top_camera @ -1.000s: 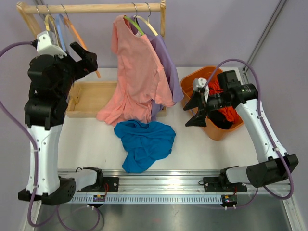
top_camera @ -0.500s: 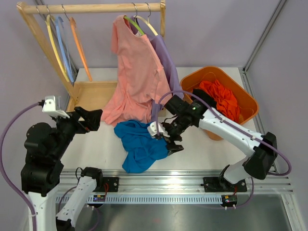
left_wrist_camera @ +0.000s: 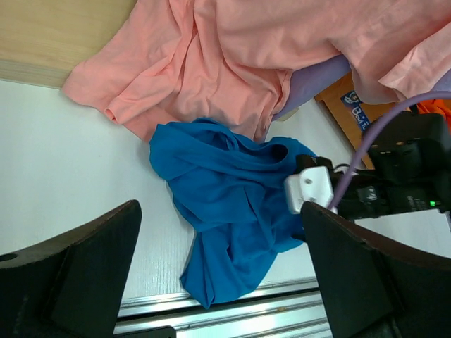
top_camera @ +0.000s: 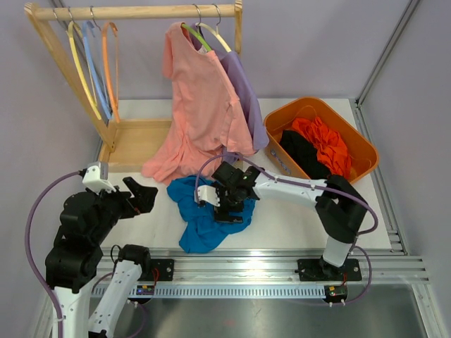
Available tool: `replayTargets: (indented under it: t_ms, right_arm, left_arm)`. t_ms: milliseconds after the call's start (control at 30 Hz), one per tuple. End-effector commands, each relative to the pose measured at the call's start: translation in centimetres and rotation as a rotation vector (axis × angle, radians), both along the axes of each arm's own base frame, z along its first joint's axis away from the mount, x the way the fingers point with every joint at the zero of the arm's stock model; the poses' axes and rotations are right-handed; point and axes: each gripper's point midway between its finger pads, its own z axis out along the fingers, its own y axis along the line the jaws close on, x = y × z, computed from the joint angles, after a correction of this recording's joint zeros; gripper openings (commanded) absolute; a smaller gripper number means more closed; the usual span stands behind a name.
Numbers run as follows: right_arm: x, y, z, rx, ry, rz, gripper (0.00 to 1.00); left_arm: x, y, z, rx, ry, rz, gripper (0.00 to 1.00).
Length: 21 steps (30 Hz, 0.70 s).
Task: Remove the t-shirt from the hanger
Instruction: Place the tshirt into the basket
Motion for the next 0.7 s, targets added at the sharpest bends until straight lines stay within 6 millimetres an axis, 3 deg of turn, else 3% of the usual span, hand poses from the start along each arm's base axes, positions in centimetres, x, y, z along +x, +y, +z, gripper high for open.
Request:
replayTargets:
  t_ms: [0, 67, 167, 200, 267, 300, 333, 367, 433, 467, 500, 533, 567, 633, 667]
  right_arm:
    - [2.7, 0.6, -1.8, -0.039, -0.079, -0.135, 0.89]
    - [2.8, 0.4, -3.1, -0.072, -0.073, -0.150, 0.85]
    - [2.6, 0.1, -4.0, -0.084, -0.060, -0.159, 0.65]
    - [2.0, 0.1, -3.9, -0.085, -0.033, -0.151, 0.48]
    - [1.5, 0.1, -2.6, -0.056, -0.017, -0.142, 0.29]
    - [0.5, 0.1, -2.1, -0.042, 0.017, -0.119, 0.12]
    - [0.1, 0.1, -1.4, -0.026, 0.027, -0.100, 0.05]
    - [-0.9, -0.1, 0.2, 0.003, 0.049, -0.054, 0.00]
    - [-2.2, -0.6, 2.0, 0.011, 0.080, 0.017, 0.00]
    - [-2.4, -0.4, 4.4, 0.049, 0.055, 0.116, 0.00]
    - [-4.4, -2.1, 5.5, 0.038, 0.160, 0.166, 0.00]
    - [-4.7, -2.5, 6.9, 0.063, 0.179, 0.193, 0.00]
    - [-5.8, -3.0, 10.0, 0.137, 0.204, 0.259, 0.00]
    - [-4.4, -4.1, 13.2, 0.230, 0.186, 0.241, 0.00]
    - [-4.1, -4.2, 16.5, 0.314, 0.150, 0.245, 0.00]
  left_arm:
    - [0.0, 0.2, 0.0, 0.005, -0.010, 0.012, 0.99]
    - [-0.1, 0.4, -0.1, 0.009, -0.007, 0.019, 0.99]
    - [-0.3, 0.7, -0.3, 0.010, -0.007, 0.035, 0.99]
    - [-0.6, 0.7, -0.5, 0.010, -0.006, 0.037, 0.99]
    - [-0.8, 0.8, -0.7, 0.016, 0.004, 0.038, 0.99]
    - [-0.9, 0.9, -0.8, 0.016, 0.006, 0.038, 0.99]
    - [-1.0, 0.8, -1.0, 0.017, 0.013, 0.036, 0.99]
    - [-1.1, 0.8, -1.0, 0.013, 0.011, 0.037, 0.99]
    - [-1.0, 0.6, -1.2, 0.004, 0.013, 0.030, 0.99]
    - [-1.0, 0.6, -1.3, 0.001, 0.011, 0.031, 0.99]
    - [-0.9, 0.5, -1.2, -0.008, 0.010, 0.028, 0.99]
    - [-0.8, 0.4, -1.2, -0.012, 0.006, 0.028, 0.99]
    - [-0.8, 0.4, -1.2, -0.016, 0.004, 0.028, 0.99]
    - [-0.6, 0.3, -1.2, -0.020, -0.002, 0.024, 0.99]
    - [-0.6, 0.2, -1.2, -0.023, -0.004, 0.021, 0.99]
